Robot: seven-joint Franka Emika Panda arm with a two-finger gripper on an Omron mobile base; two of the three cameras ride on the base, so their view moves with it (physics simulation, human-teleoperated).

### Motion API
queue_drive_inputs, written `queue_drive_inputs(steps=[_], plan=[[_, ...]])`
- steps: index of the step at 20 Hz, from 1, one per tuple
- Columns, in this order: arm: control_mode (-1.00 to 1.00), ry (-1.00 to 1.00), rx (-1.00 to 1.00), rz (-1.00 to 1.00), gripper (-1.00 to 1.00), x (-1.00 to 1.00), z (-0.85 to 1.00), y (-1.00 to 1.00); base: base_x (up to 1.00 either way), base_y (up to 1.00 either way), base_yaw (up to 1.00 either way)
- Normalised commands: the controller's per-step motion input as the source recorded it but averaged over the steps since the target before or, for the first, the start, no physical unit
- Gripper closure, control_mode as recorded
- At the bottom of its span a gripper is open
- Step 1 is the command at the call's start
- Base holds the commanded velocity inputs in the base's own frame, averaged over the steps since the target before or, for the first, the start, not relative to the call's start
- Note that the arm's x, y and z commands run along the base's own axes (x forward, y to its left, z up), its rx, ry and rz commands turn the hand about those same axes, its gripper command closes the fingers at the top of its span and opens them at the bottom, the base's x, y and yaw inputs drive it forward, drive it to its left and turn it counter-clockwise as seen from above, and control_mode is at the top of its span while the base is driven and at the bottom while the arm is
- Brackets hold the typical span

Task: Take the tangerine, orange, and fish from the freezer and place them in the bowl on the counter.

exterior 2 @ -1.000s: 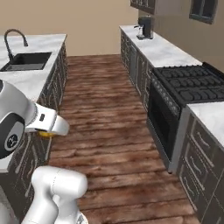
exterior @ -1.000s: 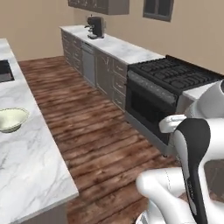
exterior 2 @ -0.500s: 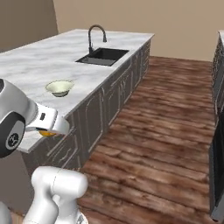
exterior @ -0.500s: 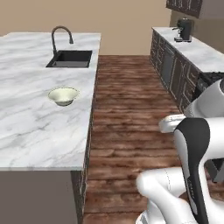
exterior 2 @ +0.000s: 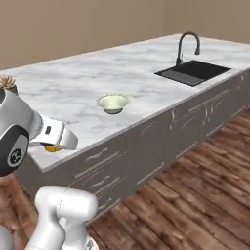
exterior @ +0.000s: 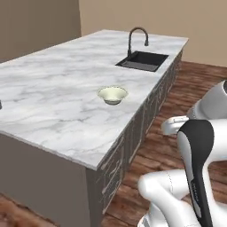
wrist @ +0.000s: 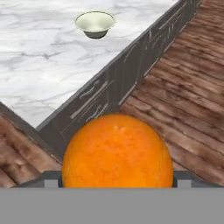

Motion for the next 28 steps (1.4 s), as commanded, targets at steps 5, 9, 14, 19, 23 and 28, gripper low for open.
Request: queue_drive_inputs(steps=[5, 9, 14, 19, 23, 28], plan=[[1.00, 0.00, 0.00, 0.00, 1.00, 0.00, 0.00, 0.00, 0.47, -0.67, 0.71], [1.00, 0.00, 0.00, 0.00, 1.00, 0.00, 0.00, 0.00, 0.45, -0.71, 0.69], [1.00, 0.00, 0.00, 0.00, 1.00, 0.00, 0.00, 0.00, 0.24, -0.93, 0.61], [1.00, 0.00, 0.00, 0.00, 1.00, 0.00, 0.00, 0.00, 0.18, -0.98, 0.53], [1.00, 0.00, 0.00, 0.00, 1.00, 0.00, 0.00, 0.00, 0.22, -1.00, 0.29], [1.00, 0.00, 0.00, 0.00, 1.00, 0.00, 0.00, 0.00, 0.53, -0.32, 0.07]])
